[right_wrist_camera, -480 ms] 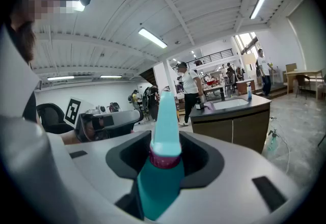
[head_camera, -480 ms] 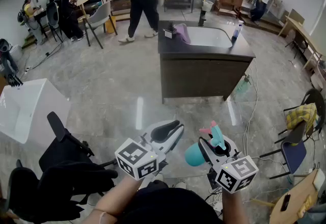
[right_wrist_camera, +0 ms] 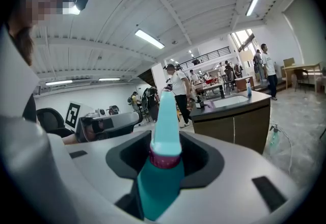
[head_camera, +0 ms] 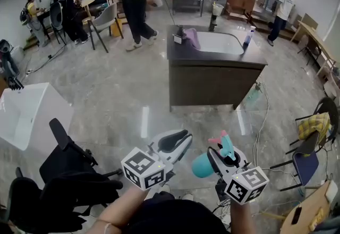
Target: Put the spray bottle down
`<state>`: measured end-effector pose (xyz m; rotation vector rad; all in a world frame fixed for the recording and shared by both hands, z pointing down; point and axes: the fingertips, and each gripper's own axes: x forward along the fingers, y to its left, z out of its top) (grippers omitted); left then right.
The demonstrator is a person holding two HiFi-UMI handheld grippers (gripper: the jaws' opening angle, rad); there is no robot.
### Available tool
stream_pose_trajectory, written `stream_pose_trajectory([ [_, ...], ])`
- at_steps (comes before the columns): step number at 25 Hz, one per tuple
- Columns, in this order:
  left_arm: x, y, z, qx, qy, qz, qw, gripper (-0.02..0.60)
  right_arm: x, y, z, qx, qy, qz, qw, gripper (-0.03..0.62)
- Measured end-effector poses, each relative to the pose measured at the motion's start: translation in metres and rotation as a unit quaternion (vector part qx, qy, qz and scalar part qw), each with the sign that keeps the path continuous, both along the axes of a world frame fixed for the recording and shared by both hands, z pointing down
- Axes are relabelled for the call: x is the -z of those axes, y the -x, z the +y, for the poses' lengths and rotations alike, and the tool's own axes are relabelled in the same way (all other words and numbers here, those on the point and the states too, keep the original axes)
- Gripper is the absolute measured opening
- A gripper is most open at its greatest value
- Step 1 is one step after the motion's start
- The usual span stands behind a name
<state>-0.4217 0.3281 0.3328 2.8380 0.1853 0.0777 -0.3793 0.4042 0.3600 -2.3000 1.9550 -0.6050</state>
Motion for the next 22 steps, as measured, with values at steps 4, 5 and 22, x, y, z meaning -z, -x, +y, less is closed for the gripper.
stream_pose_trajectory([
  [4,-0.001,0.004,-0.011,-0.003,0.004,0.001,1.0000,0.061,0.000,0.002,-0.011,-0.006,0.001,0.000,1.000,0.161],
  [5,-0.001,0.005,-0.014,-0.004,0.006,0.000,1.0000,0.061,-0.001,0.002,-0.014,-0.007,0.002,-0.001,1.000,0.161],
  [22,-0.014,0.008,-0.064,-0.055,-0.016,-0.011,0.9983,0.061,-0.009,0.006,-0.082,-0.019,0.029,0.035,0.999,0.161],
])
